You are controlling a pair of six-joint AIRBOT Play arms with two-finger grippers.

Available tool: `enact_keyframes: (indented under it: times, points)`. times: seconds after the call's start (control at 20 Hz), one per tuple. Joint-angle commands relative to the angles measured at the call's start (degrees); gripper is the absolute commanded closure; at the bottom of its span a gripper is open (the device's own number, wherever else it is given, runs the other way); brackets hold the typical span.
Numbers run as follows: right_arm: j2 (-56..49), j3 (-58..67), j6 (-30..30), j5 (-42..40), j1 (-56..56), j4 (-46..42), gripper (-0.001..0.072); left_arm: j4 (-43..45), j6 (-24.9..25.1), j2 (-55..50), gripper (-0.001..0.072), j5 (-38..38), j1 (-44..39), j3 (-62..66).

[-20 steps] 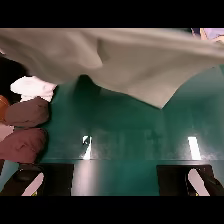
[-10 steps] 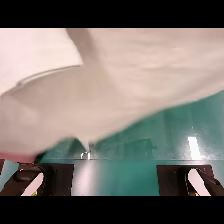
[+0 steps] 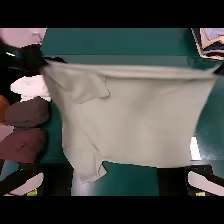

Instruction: Fold the shirts.

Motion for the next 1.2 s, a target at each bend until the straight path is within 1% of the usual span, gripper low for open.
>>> enact_keyframes:
  times: [0.0, 0.1, 0.2, 0.35, 0.45, 0.55, 0.7, 0.75, 0.85, 0.95, 1.1, 1.15]
  points:
    - [-10.21, -8.92, 0.26, -5.81, 2.01, -2.78, 0.0699, -1.66, 2.05, -11.26, 0.0678, 8.81, 0.07, -6.69]
    - [-15.80, -7.80, -0.87, -10.32, 1.51, -2.71, 0.0699, -1.66, 4.68, -17.00, 0.0679, 16.87, 0.07, -4.52]
    - [-20.65, -2.73, -1.07, -14.67, 1.18, -2.58, 0.0699, -1.66, 4.63, -22.21, 0.0679, 21.53, 0.07, 1.01]
    - [-26.18, 7.19, -1.09, -16.39, 1.07, 1.88, 0.0699, -1.62, 4.70, -28.41, 0.0679, 23.15, 0.07, 9.49]
    - [-27.56, 11.54, -1.09, -17.53, 1.92, 2.23, 0.0699, -1.64, 4.76, -29.97, 0.0678, 23.19, 0.07, 12.31]
    - [-27.56, 13.51, -1.90, -16.61, 2.08, 2.27, 0.0699, -1.44, 4.90, -29.75, 0.0678, 20.24, 0.09, 13.68]
    - [-27.19, 13.55, -1.97, -10.99, 2.73, 1.03, 0.0699, 0.33, 4.87, -28.63, 0.0679, 6.47, 1.27, 15.15]
    - [-26.56, 12.13, -1.97, -10.21, 2.73, 0.57, 0.0699, 0.74, 4.94, -28.44, 0.0679, 3.43, 1.40, 14.56]
    - [-23.82, 5.77, -1.92, -11.85, 3.61, 0.09, 0.0699, 1.44, 6.43, -27.69, 0.0679, 1.66, 1.38, 10.67]
    - [-20.06, -3.02, -1.84, -15.78, 3.89, 0.28, 0.0698, 1.29, 6.43, -27.58, 0.0678, 3.34, 1.20, 5.99]
    - [-15.87, -14.14, -1.42, -22.29, 4.85, 0.35, 0.0698, 0.68, 5.92, -27.58, 0.0677, 8.09, 1.20, -1.60]
    - [-15.08, -16.55, -1.16, -23.87, 4.85, 1.92, 0.0697, 0.37, 5.20, -27.58, 0.0663, 8.92, 1.20, -3.08]
